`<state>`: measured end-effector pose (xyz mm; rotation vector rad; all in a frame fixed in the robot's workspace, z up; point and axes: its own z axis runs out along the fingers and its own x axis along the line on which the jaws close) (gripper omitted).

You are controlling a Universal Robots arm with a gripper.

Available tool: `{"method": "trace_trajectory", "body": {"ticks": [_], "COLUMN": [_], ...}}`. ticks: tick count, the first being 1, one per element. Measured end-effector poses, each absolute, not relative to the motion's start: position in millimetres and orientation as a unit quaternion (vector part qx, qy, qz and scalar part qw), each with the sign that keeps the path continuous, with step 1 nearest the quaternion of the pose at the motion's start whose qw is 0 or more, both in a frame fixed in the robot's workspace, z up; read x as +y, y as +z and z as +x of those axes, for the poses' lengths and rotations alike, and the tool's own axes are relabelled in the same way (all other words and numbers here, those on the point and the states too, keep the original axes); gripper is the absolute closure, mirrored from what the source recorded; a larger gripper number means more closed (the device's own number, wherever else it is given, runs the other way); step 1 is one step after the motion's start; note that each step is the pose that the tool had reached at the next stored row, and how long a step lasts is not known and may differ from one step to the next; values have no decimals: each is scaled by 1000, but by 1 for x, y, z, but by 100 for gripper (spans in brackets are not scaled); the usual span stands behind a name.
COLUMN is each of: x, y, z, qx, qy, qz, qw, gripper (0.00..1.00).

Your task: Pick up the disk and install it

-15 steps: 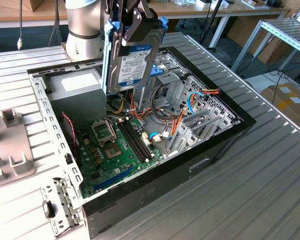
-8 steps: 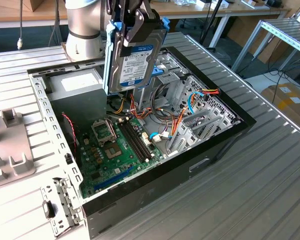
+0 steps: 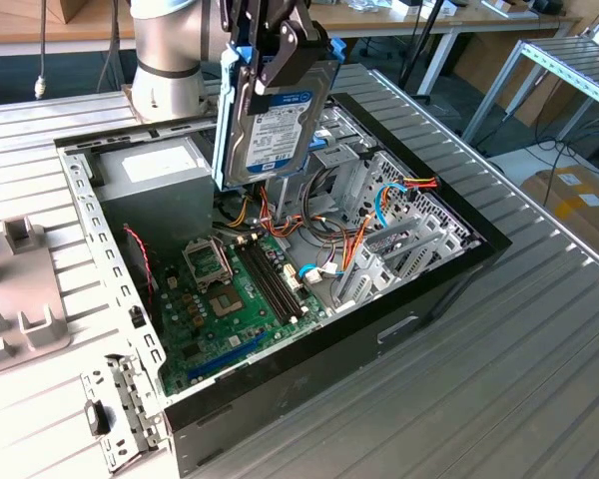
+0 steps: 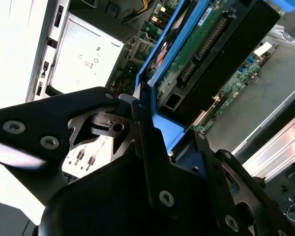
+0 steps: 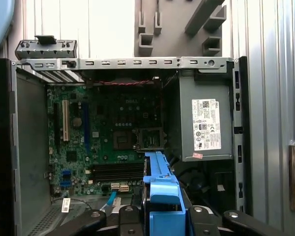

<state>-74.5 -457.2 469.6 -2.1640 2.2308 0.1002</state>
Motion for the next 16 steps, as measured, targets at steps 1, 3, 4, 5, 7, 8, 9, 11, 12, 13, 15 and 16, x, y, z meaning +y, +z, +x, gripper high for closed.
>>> {"method": "trace_trajectory", "body": {"ticks": [1,3,4,5,7,8,9,11,12,13,15,16], "x": [-458,-458,-458,-459,-459,-459,-460,-460,-460,-461,-461,-461], "y": [469,469,469,469,469,468,468,468,468,468,467,467], "z": [-74,-73,-72,-71,-70,-69,-68,-67,-66,-65,-63,-63], "qx": [717,717,717,717,717,717,717,717,717,717,717,717], "qy": [32,32,32,32,32,32,32,32,32,32,32,32], "qz": [-696,-696,-696,-696,-696,-696,-696,-696,-696,-696,-696,-696], "qw": [16,16,16,16,16,16,16,16,16,16,16,16], "gripper": [63,63,63,63,63,63,63,63,63,63,63,63]}}
